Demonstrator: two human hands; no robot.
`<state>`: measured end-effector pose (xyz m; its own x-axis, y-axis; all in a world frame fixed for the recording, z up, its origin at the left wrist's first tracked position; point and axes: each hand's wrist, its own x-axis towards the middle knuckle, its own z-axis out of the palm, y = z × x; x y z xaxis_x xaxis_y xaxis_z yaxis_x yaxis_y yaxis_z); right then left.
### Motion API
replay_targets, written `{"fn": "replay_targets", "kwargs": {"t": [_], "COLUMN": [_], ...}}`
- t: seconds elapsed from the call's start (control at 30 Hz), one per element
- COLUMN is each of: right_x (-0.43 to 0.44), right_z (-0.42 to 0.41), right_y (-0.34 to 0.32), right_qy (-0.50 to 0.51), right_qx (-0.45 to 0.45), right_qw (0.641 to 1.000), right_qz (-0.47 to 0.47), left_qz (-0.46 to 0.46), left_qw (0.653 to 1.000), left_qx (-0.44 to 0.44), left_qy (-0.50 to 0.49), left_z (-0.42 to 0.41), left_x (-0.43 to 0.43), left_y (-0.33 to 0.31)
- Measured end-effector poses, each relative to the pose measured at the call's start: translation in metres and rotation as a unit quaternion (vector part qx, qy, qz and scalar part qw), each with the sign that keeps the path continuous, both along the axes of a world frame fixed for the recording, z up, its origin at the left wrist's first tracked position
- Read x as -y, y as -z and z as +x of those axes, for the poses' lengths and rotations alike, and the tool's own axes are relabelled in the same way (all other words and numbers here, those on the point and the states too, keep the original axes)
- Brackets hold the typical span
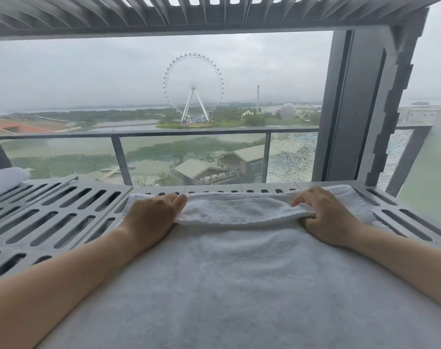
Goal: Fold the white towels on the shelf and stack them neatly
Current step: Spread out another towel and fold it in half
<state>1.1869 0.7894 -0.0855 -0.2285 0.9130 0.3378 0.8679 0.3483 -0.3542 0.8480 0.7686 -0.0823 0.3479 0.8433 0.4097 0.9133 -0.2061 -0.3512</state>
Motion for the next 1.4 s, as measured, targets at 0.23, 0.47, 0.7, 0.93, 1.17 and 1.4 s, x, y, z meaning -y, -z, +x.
{"fn": "replay_targets", "kwargs": {"t": [0.23, 0.47, 0.7, 0.93, 1.17, 1.4], "right_x": [-0.060, -0.096, -0.073, -0.057, -0.038, -0.016], "right_z": [-0.004, 0.001, 0.022, 0.033, 0.039, 0.032], "right_y": [-0.002, -0.001, -0.022, -0.017, -0.014, -0.005], "right_qy": [0.018, -0.006, -0.053, -0.082, -0.074, -0.120], "right_qx": [-0.010, -0.021, 0.101, 0.130, 0.115, 0.116], "right_qw": [1.000, 0.999, 0.967, 0.988, 0.985, 0.986], "right_qz": [-0.001, 0.033, 0.227, -0.015, -0.103, -0.025], "left_qz": [0.020, 0.007, 0.033, -0.087, -0.257, -0.175], "left_qw": [1.000, 0.995, 0.989, 0.985, 0.958, 0.968], "left_qx": [0.012, 0.079, 0.055, 0.077, 0.072, 0.133], "left_qy": [0.011, 0.067, 0.130, 0.126, 0.102, 0.120], "left_z": [-0.005, -0.018, -0.032, -0.031, -0.031, -0.012], "left_x": [-0.068, -0.093, -0.071, -0.039, -0.027, -0.021], "left_y": [0.001, 0.002, -0.022, -0.008, -0.004, -0.003]}}
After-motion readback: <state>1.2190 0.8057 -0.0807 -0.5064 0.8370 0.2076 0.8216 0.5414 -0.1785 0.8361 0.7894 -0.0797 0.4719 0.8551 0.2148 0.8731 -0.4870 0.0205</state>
